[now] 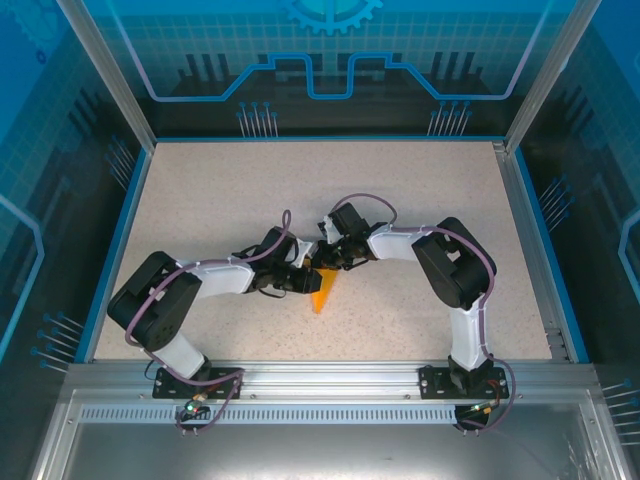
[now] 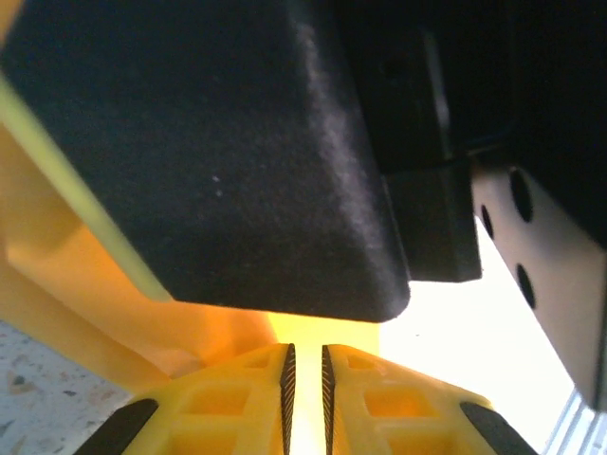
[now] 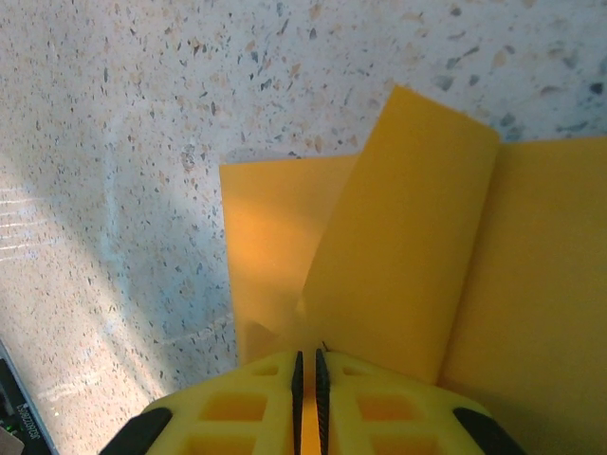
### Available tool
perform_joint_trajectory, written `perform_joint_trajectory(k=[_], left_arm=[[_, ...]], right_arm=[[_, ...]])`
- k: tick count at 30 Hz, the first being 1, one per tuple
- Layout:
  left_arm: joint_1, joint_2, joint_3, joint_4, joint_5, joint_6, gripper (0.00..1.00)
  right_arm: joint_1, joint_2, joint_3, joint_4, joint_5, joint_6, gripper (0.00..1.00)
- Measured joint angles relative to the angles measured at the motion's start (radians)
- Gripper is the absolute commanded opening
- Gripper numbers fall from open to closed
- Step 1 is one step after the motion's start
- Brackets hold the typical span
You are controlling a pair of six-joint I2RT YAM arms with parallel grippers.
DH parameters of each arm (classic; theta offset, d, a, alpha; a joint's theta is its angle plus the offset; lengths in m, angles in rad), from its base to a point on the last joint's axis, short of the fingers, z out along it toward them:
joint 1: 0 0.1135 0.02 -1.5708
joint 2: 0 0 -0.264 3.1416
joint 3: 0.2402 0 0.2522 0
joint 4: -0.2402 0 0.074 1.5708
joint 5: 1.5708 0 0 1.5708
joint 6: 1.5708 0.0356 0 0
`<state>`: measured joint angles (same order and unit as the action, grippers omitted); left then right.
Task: Fold a paper plane with a square sheet of paper (pick it up from the middle)
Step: Fourth fold the wing at the center of the table.
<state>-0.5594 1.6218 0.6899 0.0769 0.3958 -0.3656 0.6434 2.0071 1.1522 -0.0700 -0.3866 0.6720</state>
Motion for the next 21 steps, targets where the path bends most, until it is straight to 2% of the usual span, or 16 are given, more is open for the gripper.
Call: perform_joint_trajectory(k=[7,21], left_arm=[[0.000,0.003,-0.008,0.015,-0.051,-0.001,0.17],[-0.001,0.015,-0.042,0.041,-0.056,0.001,0.14]], right_arm=[[0.000,0.000,0.001,-0.001,-0.001,0.001,0.16],[-0.001,0.000,-0.010,0.048,-0.059,0.073,0.19]])
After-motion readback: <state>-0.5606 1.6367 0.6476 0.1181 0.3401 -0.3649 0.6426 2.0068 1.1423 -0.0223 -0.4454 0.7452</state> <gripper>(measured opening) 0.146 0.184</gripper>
